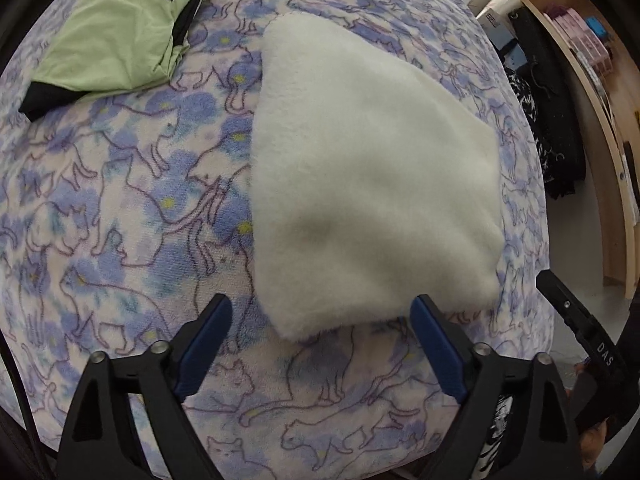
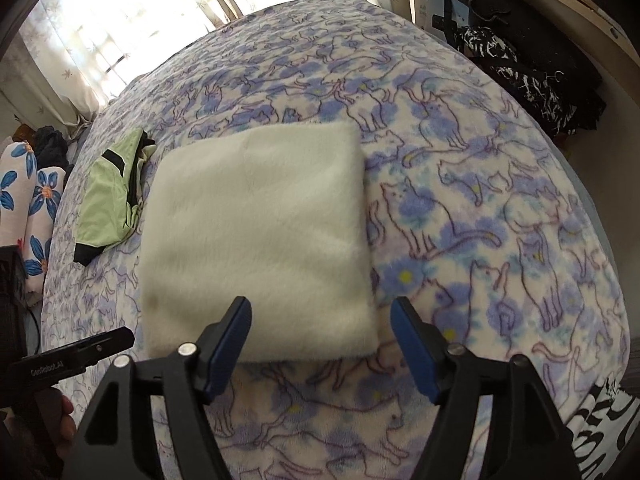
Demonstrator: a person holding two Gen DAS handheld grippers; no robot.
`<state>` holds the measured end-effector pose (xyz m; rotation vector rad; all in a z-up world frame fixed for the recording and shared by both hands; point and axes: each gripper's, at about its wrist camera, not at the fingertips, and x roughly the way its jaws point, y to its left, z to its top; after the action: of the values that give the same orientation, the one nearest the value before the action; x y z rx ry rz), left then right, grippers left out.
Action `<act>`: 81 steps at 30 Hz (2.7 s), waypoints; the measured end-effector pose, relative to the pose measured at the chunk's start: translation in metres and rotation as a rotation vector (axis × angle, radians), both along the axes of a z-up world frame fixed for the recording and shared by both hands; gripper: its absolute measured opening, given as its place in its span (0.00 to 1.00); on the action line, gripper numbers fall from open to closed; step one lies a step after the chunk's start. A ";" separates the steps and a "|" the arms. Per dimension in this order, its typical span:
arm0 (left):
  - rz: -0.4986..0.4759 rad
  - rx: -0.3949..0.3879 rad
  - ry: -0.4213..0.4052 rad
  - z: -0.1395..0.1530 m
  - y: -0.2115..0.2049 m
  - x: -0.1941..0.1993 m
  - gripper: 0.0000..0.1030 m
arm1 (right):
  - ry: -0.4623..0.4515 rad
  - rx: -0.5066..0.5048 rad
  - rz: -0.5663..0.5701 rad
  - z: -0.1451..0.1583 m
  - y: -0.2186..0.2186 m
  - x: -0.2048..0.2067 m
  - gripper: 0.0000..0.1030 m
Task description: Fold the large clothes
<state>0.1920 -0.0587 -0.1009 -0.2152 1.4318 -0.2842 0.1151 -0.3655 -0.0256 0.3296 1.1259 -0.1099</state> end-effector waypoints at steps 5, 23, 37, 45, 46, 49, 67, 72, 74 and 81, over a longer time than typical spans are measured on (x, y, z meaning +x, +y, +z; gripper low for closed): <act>0.013 -0.016 0.025 -0.014 -0.001 0.022 0.91 | 0.013 0.079 0.006 -0.014 -0.016 0.015 0.75; 0.046 -0.118 0.076 -0.078 -0.004 0.076 0.91 | 0.098 0.321 0.094 -0.098 -0.048 0.076 0.75; 0.012 -0.264 0.090 -0.121 -0.013 0.104 1.00 | 0.134 0.516 0.167 -0.144 -0.061 0.104 0.78; -0.018 -0.378 0.119 -0.140 -0.013 0.115 1.00 | 0.170 0.611 0.216 -0.157 -0.062 0.122 0.87; -0.022 -0.386 0.121 -0.141 -0.014 0.116 1.00 | 0.164 0.613 0.236 -0.157 -0.060 0.126 0.87; -0.026 -0.394 0.130 -0.146 -0.018 0.121 1.00 | 0.174 0.598 0.265 -0.157 -0.052 0.139 0.91; -0.054 -0.138 -0.164 -0.084 -0.031 0.105 0.70 | 0.046 0.490 0.253 -0.097 -0.020 0.123 0.41; -0.090 -0.092 -0.200 -0.054 -0.022 0.102 0.68 | 0.020 0.487 0.234 -0.080 0.005 0.106 0.41; -0.087 -0.090 -0.198 -0.047 -0.011 0.099 0.68 | 0.012 0.491 0.226 -0.074 0.018 0.100 0.41; -0.056 -0.095 -0.189 -0.018 0.058 0.077 0.68 | -0.006 0.506 0.235 -0.047 0.076 0.085 0.41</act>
<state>0.2694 -0.0011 -0.1188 -0.2207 1.2396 -0.4084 0.2003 -0.2898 -0.0722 0.6417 1.1695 0.3899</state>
